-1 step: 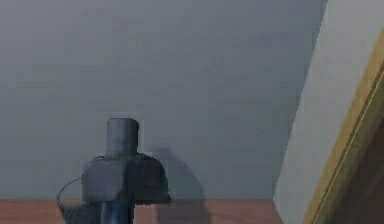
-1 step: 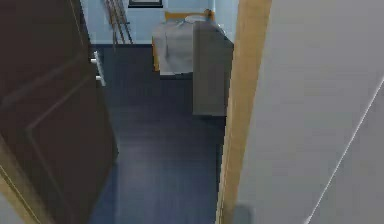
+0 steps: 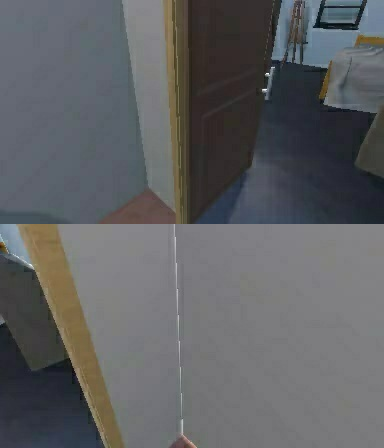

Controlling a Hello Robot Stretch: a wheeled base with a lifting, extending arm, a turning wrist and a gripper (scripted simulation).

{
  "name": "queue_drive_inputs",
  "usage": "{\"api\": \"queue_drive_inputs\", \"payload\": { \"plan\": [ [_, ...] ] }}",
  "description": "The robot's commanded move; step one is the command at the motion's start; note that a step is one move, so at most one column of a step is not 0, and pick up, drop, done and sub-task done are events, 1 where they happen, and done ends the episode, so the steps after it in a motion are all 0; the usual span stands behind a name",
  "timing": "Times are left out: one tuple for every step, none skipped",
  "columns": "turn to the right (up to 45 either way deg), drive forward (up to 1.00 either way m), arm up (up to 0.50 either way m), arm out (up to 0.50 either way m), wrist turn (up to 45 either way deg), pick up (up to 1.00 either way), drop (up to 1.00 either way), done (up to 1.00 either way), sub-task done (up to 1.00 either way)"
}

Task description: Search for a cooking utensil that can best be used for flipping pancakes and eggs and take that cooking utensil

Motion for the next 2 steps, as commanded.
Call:
{"api": "queue_drive_inputs", "payload": {
  "plan": [
    [15.0,0.00,0.00,0.00,0.0,0.00,0.00,0.00,0.00],
    [3.0,0.00,0.00,0.00,0.0,0.00,0.00,0.00,0.00]
  ]
}}
